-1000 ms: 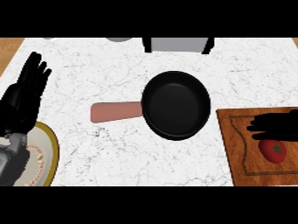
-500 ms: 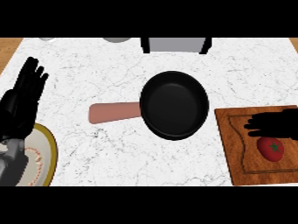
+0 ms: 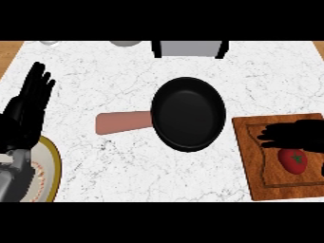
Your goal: Pick the tomato from the cutting board and place it in the pot
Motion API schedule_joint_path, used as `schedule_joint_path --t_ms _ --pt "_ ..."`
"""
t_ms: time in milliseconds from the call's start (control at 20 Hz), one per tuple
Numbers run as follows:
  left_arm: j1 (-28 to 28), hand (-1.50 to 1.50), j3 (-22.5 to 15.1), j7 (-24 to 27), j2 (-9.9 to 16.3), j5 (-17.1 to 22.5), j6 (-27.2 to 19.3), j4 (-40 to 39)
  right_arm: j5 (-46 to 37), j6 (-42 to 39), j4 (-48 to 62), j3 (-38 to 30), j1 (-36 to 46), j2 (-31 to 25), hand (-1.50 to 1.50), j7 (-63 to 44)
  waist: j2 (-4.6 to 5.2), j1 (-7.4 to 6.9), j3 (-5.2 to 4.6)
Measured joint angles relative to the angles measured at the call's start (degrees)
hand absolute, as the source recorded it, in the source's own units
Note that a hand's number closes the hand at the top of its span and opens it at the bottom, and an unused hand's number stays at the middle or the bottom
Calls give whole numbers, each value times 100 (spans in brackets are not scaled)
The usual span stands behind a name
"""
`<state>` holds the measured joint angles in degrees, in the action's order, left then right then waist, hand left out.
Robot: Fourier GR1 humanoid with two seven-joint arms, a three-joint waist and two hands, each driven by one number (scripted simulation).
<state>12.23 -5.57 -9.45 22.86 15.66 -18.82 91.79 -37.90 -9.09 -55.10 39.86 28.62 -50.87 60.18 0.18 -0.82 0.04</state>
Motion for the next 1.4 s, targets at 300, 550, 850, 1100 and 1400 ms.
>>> schedule_joint_path --t_ms 300,550,850,1100,1400 --pt "-17 0 183 -129 -6 -24 127 77 -265 128 295 -59 44 291 -150 -8 -8 22 -2" --pt "-2 0 235 -174 -63 -94 186 98 -491 276 696 -44 111 547 150 88 -3 8 -1" --pt "-41 0 285 -68 -155 -125 262 20 -690 651 850 31 165 693 150 328 -3 -4 -6" --pt "-30 0 301 -34 -233 -221 271 -12 -786 770 885 50 164 808 150 397 -23 9 -25" --pt "-18 0 351 -162 -250 -291 253 -3 -701 634 483 -9 60 1087 150 -162 -61 87 -45"
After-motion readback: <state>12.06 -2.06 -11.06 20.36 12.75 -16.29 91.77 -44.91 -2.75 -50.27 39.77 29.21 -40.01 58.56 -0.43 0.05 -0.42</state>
